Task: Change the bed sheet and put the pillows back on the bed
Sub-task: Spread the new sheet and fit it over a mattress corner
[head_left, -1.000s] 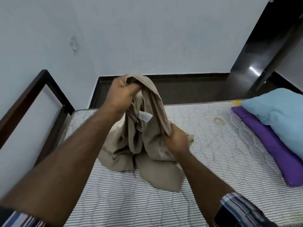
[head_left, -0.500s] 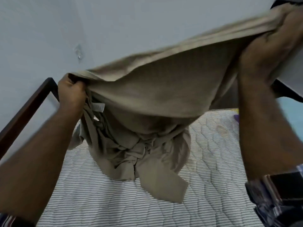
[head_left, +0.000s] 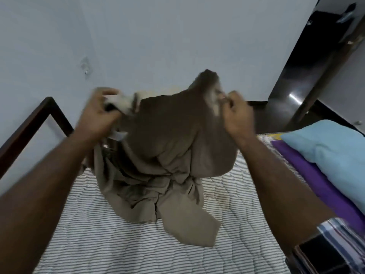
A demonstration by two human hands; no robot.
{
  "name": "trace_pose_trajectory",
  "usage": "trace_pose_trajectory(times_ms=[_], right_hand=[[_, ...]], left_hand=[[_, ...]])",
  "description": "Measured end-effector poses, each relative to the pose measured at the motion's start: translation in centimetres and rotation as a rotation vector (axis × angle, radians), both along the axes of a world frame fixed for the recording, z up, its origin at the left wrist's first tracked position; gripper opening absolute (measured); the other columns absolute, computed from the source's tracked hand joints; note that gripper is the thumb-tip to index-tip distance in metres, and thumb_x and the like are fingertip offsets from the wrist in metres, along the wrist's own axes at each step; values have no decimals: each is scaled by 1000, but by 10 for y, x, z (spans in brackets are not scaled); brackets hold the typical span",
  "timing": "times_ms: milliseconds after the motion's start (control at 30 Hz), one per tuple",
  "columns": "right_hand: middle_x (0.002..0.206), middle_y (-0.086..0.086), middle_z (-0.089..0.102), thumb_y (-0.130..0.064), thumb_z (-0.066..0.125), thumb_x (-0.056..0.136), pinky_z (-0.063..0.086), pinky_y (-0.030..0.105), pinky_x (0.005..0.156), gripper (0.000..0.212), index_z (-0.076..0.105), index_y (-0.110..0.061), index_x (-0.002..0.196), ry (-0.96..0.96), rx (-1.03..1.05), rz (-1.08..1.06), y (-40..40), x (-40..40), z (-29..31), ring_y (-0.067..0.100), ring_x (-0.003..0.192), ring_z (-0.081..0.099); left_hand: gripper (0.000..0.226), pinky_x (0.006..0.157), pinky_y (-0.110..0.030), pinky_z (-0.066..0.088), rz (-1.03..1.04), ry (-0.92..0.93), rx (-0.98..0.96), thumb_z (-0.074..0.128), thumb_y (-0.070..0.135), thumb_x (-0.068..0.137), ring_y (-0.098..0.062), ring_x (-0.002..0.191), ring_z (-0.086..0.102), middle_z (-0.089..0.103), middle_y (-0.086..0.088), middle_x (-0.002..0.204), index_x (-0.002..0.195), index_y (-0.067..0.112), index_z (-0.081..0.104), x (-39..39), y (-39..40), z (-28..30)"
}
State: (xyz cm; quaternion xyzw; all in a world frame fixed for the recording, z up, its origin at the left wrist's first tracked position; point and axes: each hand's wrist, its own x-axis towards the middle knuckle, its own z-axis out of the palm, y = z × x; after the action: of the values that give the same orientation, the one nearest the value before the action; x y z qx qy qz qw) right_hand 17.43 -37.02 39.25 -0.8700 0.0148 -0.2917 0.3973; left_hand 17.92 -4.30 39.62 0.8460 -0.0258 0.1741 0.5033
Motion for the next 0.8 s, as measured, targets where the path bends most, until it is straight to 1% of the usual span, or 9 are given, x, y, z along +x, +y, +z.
trace_pose_trajectory(times_ms=[67,133,267,333,400,467,567,700,800], right_hand=[[57,-6,44,-36,53,100,32,32,57,27,44,-23,79,17,-17,264,46,-8,1,8,55,39],[62,-12,53,-35,58,99,39,25,59,21,51,-25,82,6,15,456,81,-17,13,1,59,48],[83,-11,63,-39,75,81,48,23,72,29,58,-19,94,75,184,577,83,-16,2,-1,77,57],[97,5,70,-27,82,80,55,31,74,37,59,-11,105,230,360,698,68,-16,-21,5,85,62],[97,6,70,-7,78,84,54,21,68,34,61,-4,113,392,394,823,59,-21,-44,0,81,64],[97,-5,70,-10,78,85,54,21,74,33,66,-10,115,526,281,860,55,-20,-67,-2,81,66],[102,0,75,-23,75,81,58,44,89,25,73,-21,106,662,173,812,52,-11,-96,18,98,71],[89,-1,69,-20,56,66,53,35,65,25,66,-18,89,795,-226,711,51,-2,-133,22,87,66],[101,9,68,-7,50,89,48,25,52,18,60,-20,96,908,-89,624,52,-1,-170,26,80,66]], left_hand=[[78,81,-16,51,-338,170,145,77,18,82,8,90,63,61,17,114,138,49,32,-11,-48,-10],[87,94,-38,55,-500,178,200,79,43,73,-11,109,67,67,5,123,145,52,31,-12,-77,-24],[18,83,-45,57,-475,82,100,68,28,79,-9,90,69,74,0,91,95,33,71,-13,-80,-18],[5,70,-35,54,-491,81,36,71,18,80,-12,73,63,70,-1,74,85,19,71,-19,-73,-17],[12,65,-28,50,-477,90,-102,67,9,76,-14,68,61,68,-2,69,80,19,72,-26,-65,-18],[23,64,-28,51,-424,73,-250,62,8,75,-17,68,63,70,1,68,76,27,76,-28,-57,-18],[28,68,-23,52,-382,60,-419,60,12,79,-12,68,65,72,7,69,75,32,79,-28,-45,-15],[33,76,-22,53,-273,75,-594,54,15,90,-6,75,68,74,7,74,73,26,80,-26,-24,-14],[52,74,-22,53,-251,115,-832,40,13,101,-5,73,67,72,8,71,67,22,79,-32,-10,-10]])
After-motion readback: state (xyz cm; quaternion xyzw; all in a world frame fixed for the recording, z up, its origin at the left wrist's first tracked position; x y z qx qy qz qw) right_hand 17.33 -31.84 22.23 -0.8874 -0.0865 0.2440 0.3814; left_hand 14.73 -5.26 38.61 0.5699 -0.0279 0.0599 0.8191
